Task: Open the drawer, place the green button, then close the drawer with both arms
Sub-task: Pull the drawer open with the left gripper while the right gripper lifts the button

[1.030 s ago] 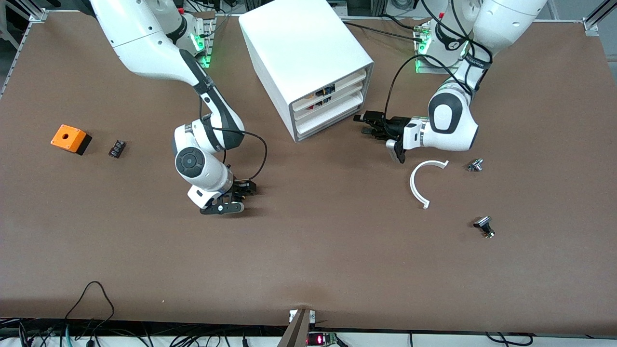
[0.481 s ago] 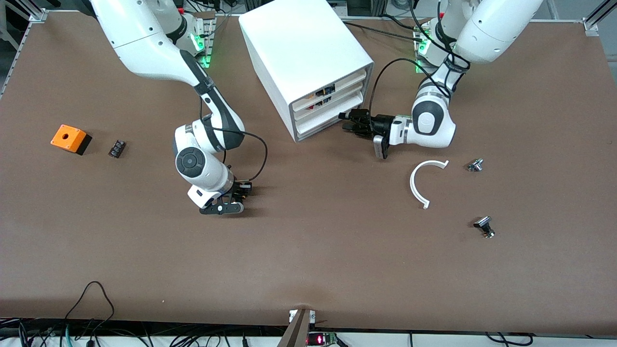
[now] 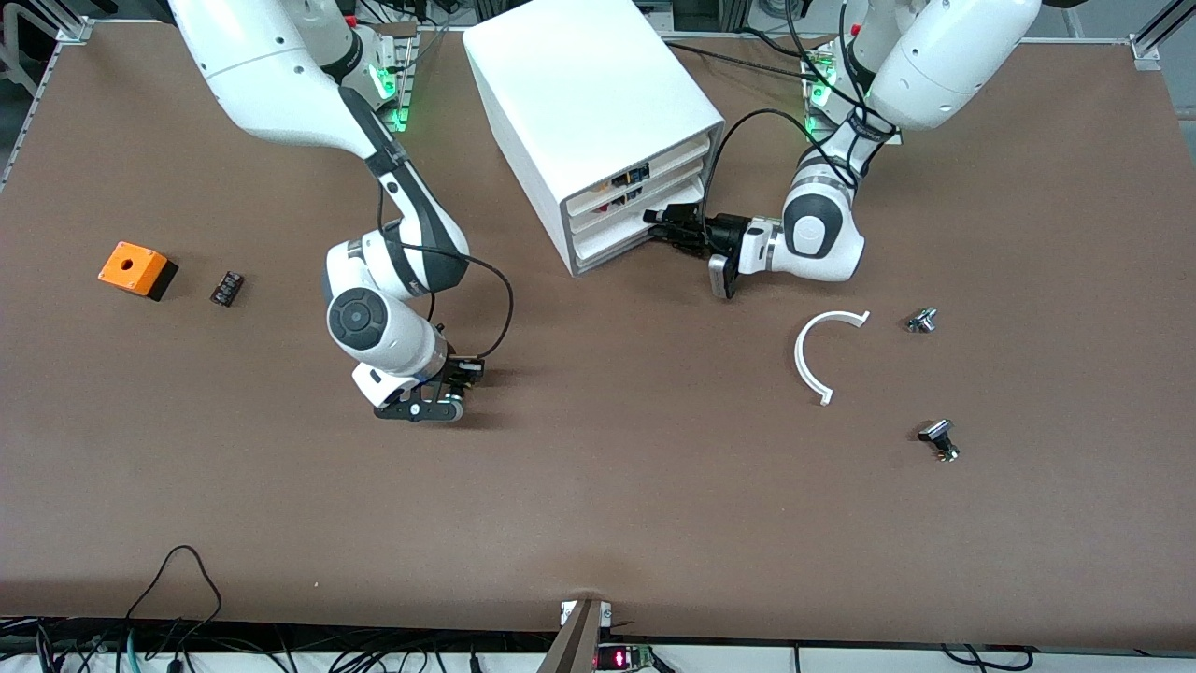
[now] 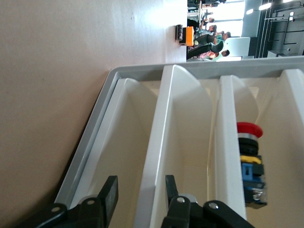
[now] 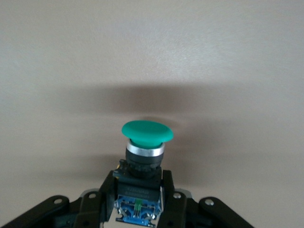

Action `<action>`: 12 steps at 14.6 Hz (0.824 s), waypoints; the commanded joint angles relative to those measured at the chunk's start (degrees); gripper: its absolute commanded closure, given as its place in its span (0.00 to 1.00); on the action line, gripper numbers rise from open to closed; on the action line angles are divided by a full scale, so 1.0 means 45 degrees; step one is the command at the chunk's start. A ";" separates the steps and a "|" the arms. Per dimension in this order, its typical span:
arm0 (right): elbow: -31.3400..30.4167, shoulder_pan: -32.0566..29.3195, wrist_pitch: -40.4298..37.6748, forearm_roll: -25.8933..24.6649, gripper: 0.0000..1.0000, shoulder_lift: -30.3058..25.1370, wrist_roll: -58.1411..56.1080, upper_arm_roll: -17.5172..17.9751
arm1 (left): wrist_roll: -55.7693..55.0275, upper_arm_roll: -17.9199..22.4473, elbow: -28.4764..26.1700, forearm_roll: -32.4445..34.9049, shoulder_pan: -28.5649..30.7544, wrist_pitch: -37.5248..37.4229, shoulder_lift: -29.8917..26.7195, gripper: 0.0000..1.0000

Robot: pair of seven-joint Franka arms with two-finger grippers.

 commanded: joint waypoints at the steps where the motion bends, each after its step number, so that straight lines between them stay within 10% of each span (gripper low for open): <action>1: 0.1732 -0.0225 -0.2168 0.1208 1.00 -0.0129 0.0654 0.0039 | 0.0608 -0.0134 -0.0063 -0.0406 0.0096 -0.0060 0.0216 0.73; 2: 0.2143 -0.0380 -0.2676 0.1833 1.00 -0.0129 0.0713 0.0039 | 0.0609 -0.0134 -0.0063 -0.0406 0.0077 -0.0079 0.0216 0.97; 3: 0.2437 -0.0595 -0.3126 0.2438 1.00 -0.0129 0.0753 0.0039 | 0.0589 -0.0134 -0.0044 -0.0406 0.0077 -0.0079 0.0235 1.00; 12: 0.4529 -0.1124 -0.4478 0.4806 1.00 -0.0109 0.4186 0.0136 | -0.0151 0.0100 0.0541 -0.0212 0.0409 -0.0021 0.0235 1.00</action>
